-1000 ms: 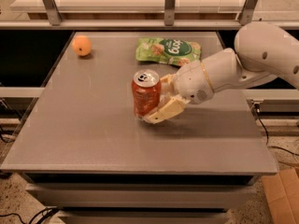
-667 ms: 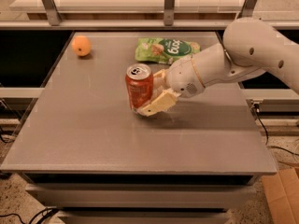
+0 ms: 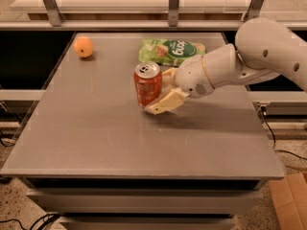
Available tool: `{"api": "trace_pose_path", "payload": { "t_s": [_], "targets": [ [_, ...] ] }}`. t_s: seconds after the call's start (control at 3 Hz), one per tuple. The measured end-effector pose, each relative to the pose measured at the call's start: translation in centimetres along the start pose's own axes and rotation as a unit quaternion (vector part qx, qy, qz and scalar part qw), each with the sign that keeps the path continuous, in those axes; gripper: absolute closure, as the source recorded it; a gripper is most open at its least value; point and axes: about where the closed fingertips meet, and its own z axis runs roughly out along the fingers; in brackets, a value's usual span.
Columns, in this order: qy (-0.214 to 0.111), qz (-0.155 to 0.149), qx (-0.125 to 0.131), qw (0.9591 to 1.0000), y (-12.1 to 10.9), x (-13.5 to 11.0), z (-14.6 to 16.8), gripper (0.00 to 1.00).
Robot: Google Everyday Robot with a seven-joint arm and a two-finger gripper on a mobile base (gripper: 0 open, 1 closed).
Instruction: Move coke can near green rice chip bag
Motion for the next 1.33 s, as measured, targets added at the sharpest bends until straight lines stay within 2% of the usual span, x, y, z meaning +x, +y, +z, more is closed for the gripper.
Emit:
{"api": "trace_pose_path", "payload": {
  "t_s": [0.33, 0.67, 1.33],
  "targets": [
    [0.005, -0.002, 0.039, 0.9992, -2.7, 0.5, -1.7, 1.00],
    [0.008, -0.002, 0.064, 0.9979, -5.9, 0.9, -2.9, 1.00],
    [0.015, 0.020, 0.112, 0.9933, -11.9, 2.2, -2.9, 1.00]
  ]
}}
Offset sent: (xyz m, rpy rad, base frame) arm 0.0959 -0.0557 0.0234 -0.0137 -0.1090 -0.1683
